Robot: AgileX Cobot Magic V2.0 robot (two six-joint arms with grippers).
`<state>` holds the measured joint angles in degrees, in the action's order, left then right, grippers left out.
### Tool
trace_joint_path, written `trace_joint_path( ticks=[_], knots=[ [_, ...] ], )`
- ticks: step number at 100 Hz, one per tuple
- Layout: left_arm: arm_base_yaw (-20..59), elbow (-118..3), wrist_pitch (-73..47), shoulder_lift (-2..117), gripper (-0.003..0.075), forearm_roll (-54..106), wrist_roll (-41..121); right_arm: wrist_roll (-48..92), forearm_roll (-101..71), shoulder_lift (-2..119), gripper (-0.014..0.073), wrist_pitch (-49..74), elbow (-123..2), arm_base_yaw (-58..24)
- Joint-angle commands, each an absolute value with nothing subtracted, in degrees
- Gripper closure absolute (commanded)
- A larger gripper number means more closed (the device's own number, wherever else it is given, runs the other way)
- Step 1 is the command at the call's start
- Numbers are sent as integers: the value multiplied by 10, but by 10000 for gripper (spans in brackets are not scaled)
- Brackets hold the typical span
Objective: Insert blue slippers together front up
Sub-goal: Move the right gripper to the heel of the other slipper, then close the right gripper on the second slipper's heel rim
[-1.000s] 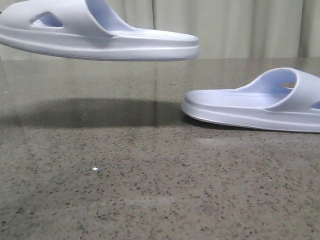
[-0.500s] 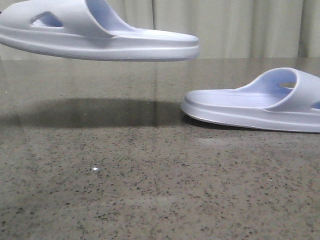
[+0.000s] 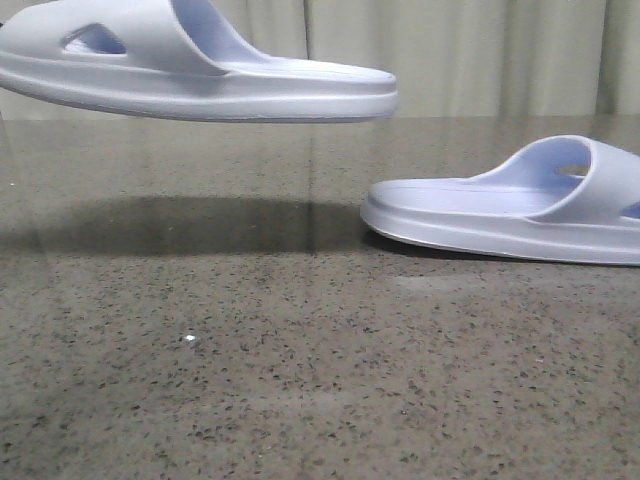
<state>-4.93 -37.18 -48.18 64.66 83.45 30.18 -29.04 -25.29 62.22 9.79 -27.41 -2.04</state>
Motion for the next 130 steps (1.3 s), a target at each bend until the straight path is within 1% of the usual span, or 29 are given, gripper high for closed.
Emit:
trace_joint_path(
  ticks=[1, 8, 30, 57, 66, 79, 94, 114, 130],
  knots=[
    [-50, -386, -495, 633, 704, 875, 301, -286, -254, 627, 130, 136, -281, -23],
    [-50, -386, -495, 633, 704, 875, 301, -286, -254, 627, 143, 134, -281, -23],
    [-50, -386, -495, 633, 704, 875, 301, -286, -254, 627, 317, 133, -281, -23],
    [-50, -386, -495, 633, 704, 875, 301, -286, -252, 627, 452, 130, -281, -23],
    [-50, -386, -495, 633, 704, 875, 301, -286, -242, 627, 533, 121, -281, -23],
    [-50, -386, -495, 633, 704, 875, 301, -286, -236, 627, 699, 100, -281, -23],
    [-50, -386, -495, 633, 704, 875, 301, -286, -236, 627, 701, 62, -281, -23],
    [-50, -386, -496, 633, 704, 875, 301, -286, -271, 619, 701, -23, -282, -23],
    [-50, -386, -497, 633, 704, 875, 301, -286, -284, 597, 701, -48, -300, -23]
  ],
)
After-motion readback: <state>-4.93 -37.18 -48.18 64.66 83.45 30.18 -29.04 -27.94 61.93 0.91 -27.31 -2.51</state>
